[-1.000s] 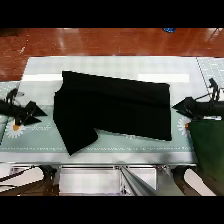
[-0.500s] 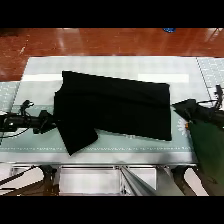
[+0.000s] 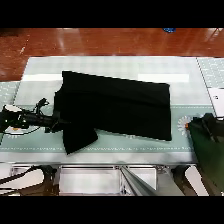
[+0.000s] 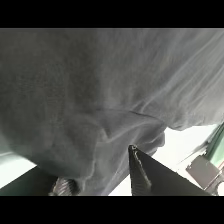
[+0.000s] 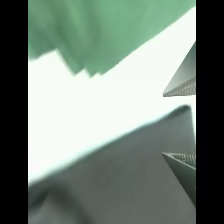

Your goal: Fold the shirts.

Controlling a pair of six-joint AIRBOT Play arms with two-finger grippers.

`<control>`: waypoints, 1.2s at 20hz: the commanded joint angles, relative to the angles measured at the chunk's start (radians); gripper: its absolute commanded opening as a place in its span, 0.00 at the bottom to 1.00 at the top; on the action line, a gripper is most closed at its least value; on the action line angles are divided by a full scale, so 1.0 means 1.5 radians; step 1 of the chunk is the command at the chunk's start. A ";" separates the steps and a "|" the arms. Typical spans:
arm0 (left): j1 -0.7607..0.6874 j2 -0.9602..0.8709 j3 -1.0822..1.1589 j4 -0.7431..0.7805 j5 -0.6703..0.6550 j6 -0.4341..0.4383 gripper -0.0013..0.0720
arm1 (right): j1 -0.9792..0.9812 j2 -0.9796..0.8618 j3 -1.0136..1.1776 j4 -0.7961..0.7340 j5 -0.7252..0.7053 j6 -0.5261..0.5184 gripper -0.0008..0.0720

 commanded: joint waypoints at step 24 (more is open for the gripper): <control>-0.006 0.026 0.020 0.074 0.003 -0.015 0.05 | 0.164 -0.184 -0.123 0.149 -0.107 -0.052 0.58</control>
